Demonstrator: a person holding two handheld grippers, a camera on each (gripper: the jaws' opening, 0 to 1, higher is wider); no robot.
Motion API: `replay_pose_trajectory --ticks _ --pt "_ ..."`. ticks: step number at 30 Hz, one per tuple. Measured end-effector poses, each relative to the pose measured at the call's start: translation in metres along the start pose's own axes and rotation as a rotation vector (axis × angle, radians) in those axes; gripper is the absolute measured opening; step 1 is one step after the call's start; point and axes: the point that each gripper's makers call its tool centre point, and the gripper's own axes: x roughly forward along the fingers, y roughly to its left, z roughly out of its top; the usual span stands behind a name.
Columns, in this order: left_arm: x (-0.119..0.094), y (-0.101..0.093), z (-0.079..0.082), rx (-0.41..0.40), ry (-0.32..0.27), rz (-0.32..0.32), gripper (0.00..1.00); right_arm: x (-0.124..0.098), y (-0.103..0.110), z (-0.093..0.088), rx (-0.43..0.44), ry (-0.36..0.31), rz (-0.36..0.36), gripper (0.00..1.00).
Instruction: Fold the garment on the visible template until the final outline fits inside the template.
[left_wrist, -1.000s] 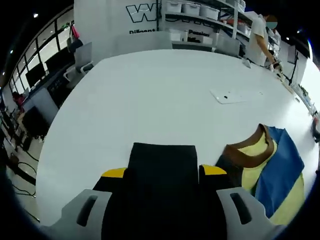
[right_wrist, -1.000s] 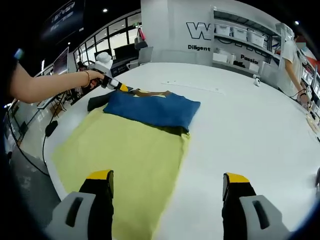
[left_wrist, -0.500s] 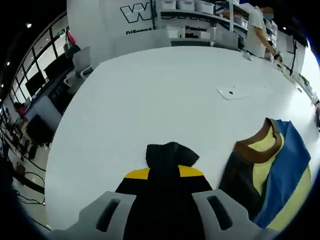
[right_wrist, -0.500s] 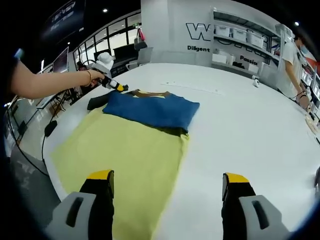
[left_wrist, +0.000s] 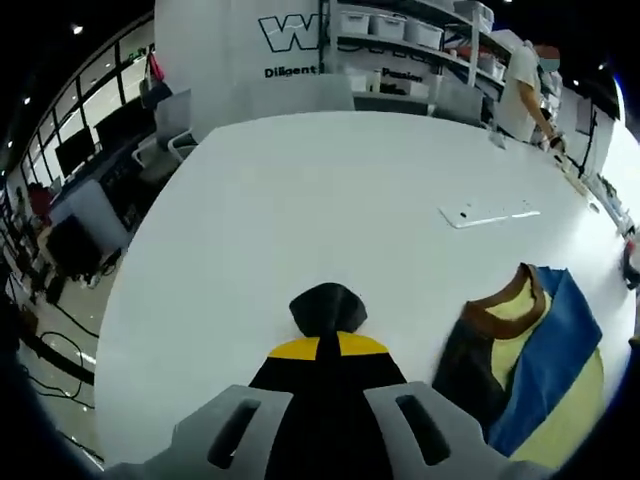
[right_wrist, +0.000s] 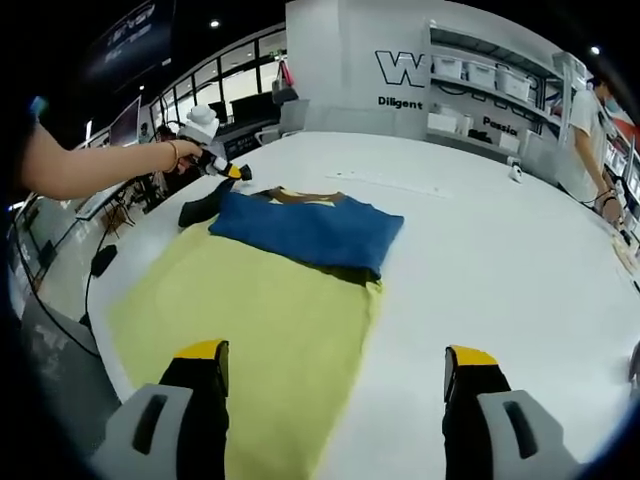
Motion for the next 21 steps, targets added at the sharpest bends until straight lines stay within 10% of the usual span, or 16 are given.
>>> replay_pose_trajectory --ticks 21 --pt "-0.105 0.03 0.103 0.038 -0.223 0.008 0.01 -0.009 0.014 0.013 -0.009 -0.007 0.038 0.91"
